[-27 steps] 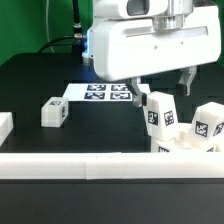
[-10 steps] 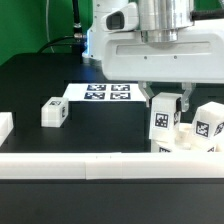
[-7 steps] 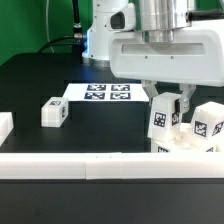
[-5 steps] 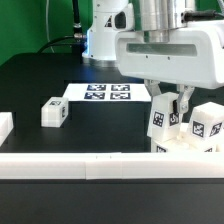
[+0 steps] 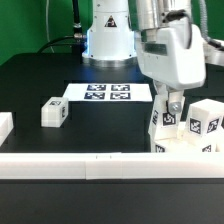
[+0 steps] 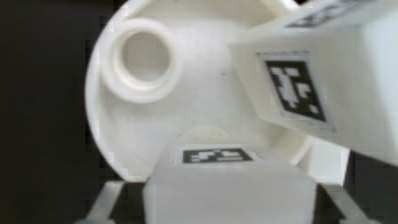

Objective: Assemble stool

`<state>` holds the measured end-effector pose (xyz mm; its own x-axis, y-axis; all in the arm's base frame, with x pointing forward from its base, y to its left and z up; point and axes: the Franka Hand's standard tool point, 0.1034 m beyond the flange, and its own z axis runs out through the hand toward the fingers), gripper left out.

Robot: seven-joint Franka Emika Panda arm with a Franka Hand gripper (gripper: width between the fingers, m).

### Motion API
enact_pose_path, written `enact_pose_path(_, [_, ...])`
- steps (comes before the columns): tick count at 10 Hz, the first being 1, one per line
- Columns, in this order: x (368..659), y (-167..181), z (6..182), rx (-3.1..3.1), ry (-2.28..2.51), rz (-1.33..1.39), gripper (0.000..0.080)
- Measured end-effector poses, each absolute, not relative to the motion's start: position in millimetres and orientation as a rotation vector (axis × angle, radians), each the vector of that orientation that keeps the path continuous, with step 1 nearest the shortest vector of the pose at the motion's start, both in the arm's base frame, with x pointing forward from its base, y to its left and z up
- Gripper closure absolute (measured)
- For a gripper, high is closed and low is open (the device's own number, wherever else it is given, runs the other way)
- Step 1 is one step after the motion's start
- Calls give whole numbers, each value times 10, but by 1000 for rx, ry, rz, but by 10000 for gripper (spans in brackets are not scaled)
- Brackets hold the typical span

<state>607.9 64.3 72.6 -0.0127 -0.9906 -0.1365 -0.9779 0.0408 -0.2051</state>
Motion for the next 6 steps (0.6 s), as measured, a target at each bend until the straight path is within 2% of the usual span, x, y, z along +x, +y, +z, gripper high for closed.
enact_pose_path(6, [6064, 659, 715, -1568, 2421, 34, 462])
